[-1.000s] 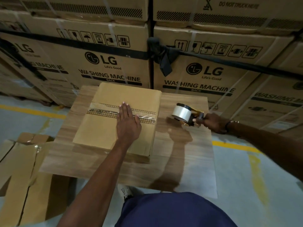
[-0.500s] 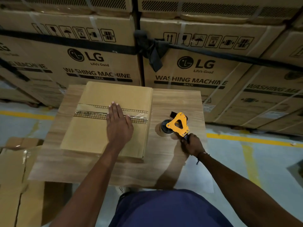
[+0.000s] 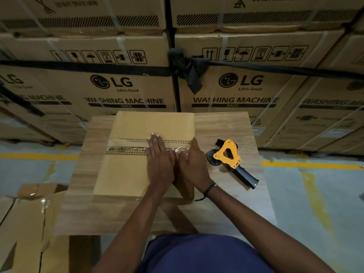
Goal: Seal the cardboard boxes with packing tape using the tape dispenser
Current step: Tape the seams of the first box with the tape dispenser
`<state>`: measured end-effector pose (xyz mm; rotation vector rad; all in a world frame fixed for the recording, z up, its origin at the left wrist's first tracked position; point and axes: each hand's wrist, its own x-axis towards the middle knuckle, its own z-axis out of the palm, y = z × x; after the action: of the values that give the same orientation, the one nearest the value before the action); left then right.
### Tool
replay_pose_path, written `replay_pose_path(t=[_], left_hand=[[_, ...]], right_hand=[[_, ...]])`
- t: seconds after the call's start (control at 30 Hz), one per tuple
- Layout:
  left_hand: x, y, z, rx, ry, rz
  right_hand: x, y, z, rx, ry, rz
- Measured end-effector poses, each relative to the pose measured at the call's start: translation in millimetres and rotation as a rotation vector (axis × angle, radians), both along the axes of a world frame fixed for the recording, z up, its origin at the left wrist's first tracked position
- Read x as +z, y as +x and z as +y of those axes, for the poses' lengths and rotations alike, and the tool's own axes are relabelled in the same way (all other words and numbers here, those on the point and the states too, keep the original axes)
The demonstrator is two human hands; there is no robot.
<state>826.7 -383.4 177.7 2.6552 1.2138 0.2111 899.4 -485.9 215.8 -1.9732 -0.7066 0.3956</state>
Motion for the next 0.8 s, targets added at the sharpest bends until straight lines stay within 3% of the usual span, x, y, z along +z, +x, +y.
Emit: replay_pose_path(t=[0.17,0.3,0.57,0.8], left_hand=[[3,-13,5,-0.154,-0.037,-0.004],[7,-36,24,-0.262,-0.030,-0.009],[2,-127,129,-0.050,-0.058,-0.015],[5,-139,100,-0.057,-0.115,0.017]], right_hand=[[-28,-13,12,-0.133,-0.135,0.084],[-34,-14,5,-0.159,0.014,0.149],[-29,-22,9,-0.214,0.025,0.249],[-23,-27,8,-0.253,-0.058,0.244]])
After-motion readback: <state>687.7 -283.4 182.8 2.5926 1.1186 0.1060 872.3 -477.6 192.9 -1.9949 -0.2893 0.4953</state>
